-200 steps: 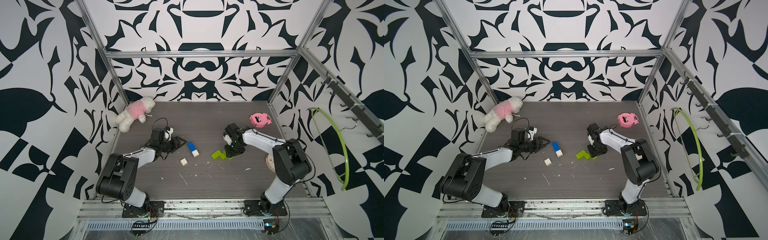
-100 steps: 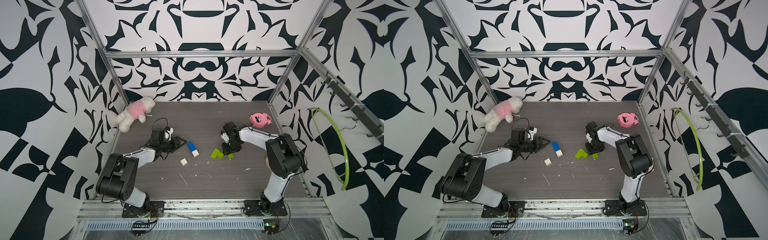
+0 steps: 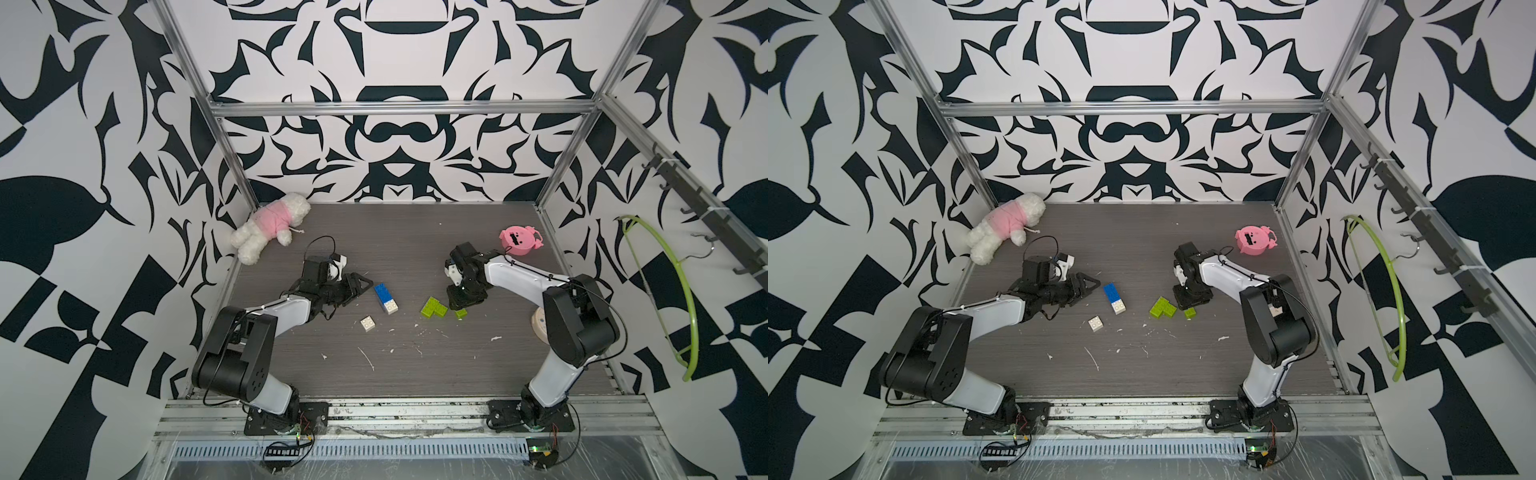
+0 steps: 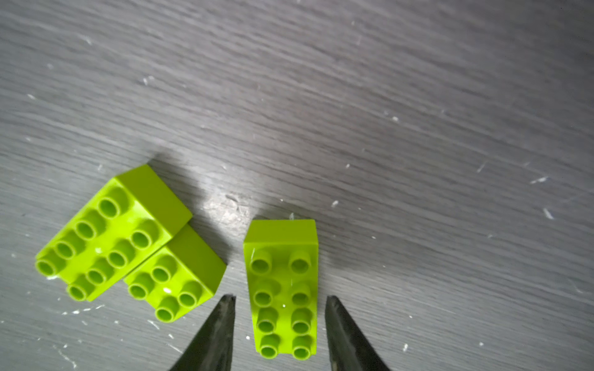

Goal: Assemble a heart with lego
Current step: Pick up the lego brick from the center of the board.

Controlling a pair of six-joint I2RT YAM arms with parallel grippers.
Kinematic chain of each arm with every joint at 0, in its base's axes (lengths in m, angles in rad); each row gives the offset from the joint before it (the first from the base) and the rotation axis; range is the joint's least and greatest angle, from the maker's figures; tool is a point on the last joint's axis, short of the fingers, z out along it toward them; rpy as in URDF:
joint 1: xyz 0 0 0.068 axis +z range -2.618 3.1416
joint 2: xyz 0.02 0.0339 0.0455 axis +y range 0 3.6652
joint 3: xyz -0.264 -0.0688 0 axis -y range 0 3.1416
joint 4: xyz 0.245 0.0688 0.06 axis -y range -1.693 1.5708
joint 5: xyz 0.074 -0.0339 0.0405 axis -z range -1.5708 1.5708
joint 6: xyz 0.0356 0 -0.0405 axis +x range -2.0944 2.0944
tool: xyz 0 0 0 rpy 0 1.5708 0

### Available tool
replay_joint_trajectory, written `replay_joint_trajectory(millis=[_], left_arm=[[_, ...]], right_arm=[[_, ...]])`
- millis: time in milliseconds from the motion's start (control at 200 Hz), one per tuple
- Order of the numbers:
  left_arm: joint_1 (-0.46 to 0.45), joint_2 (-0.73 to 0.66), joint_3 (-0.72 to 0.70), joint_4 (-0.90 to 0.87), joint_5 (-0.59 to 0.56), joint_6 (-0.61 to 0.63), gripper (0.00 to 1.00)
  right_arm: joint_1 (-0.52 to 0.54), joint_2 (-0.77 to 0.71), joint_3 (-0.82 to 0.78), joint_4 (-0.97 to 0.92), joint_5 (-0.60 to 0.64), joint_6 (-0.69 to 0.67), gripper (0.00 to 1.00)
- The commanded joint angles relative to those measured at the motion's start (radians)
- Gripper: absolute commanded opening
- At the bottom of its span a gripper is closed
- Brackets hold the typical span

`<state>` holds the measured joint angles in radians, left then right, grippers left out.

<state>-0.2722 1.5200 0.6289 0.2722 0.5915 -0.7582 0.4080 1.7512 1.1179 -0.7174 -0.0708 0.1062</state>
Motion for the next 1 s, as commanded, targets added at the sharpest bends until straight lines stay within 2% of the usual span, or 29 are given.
replay_joint_trajectory(millis=[0, 165, 390, 500, 670, 835, 995], left_arm=[[0.004, -0.002, -0.009, 0.008, 0.006, 0.014, 0.58], [0.003, -0.004, -0.009, 0.006, 0.005, 0.016, 0.58], [0.003, 0.008, -0.003, 0.010, 0.008, 0.015, 0.58], [0.003, 0.014, 0.002, 0.012, 0.008, 0.016, 0.58], [0.006, 0.031, 0.007, 0.020, 0.021, 0.019, 0.58], [0.029, 0.088, 0.035, 0.049, 0.092, 0.034, 0.58], [0.036, 0.141, 0.077, 0.076, 0.154, 0.046, 0.58]], right_arm=[[-0.002, 0.007, 0.011, -0.021, 0.004, 0.003, 0.46], [-0.002, 0.010, 0.011, -0.022, 0.012, 0.001, 0.39], [-0.002, -0.006, 0.025, -0.037, 0.010, 0.002, 0.39], [-0.001, -0.015, 0.028, -0.037, 0.013, -0.001, 0.27], [0.011, -0.087, 0.052, -0.042, -0.032, -0.003, 0.19], [0.078, -0.146, 0.139, -0.075, -0.110, -0.019, 0.15], [0.224, -0.078, 0.270, -0.132, -0.123, -0.005, 0.15]])
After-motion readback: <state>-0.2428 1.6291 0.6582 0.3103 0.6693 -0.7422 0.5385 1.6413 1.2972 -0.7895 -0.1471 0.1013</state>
